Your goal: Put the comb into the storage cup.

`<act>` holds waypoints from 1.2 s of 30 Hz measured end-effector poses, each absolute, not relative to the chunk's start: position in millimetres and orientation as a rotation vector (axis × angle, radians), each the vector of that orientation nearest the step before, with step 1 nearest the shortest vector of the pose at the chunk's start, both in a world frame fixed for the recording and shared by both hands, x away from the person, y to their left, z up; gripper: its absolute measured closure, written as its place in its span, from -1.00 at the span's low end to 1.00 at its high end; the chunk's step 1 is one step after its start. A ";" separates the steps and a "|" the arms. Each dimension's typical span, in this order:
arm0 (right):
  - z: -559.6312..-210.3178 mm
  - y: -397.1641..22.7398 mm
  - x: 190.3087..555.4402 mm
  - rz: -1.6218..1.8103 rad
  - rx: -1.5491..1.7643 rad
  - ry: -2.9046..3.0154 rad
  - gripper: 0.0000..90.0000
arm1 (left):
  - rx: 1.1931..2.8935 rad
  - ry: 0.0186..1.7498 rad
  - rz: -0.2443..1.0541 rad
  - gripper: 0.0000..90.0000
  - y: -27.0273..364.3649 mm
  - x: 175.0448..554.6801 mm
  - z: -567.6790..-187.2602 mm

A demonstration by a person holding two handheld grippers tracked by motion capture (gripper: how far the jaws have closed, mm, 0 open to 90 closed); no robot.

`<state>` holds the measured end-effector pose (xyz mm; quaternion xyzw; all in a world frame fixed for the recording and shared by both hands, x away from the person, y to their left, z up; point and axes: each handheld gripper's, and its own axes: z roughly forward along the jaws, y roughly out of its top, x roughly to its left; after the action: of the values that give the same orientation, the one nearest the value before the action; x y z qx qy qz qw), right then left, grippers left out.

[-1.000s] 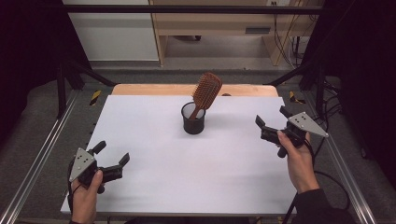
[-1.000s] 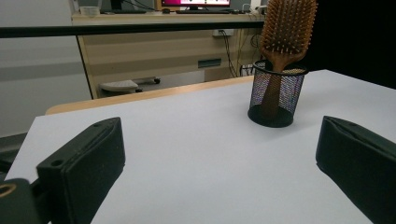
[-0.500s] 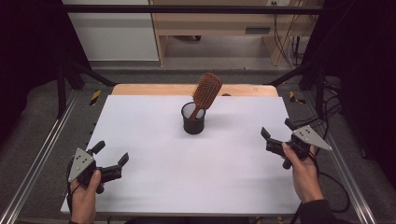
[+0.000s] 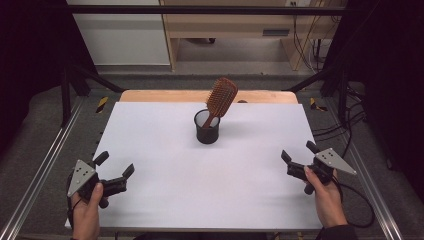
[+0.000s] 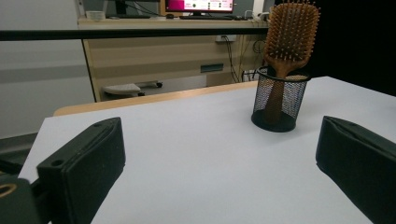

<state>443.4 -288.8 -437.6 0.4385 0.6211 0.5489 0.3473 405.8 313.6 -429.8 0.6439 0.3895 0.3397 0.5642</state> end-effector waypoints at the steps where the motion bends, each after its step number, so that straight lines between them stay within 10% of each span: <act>1: -439.0 -288.3 442.4 1.421 1.134 1.619 -0.94 | 1.514 0.915 0.800 -0.96 313.6 405.6 -429.7; 36: -463.2 -249.4 436.4 1.485 0.978 1.797 -0.92 | 1.445 0.844 0.805 -0.96 316.4 396.5 -430.0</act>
<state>436.4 -249.4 -463.2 0.3688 0.6777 0.5599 0.3021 396.5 316.4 -430.0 0.6230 0.3640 0.3471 0.5990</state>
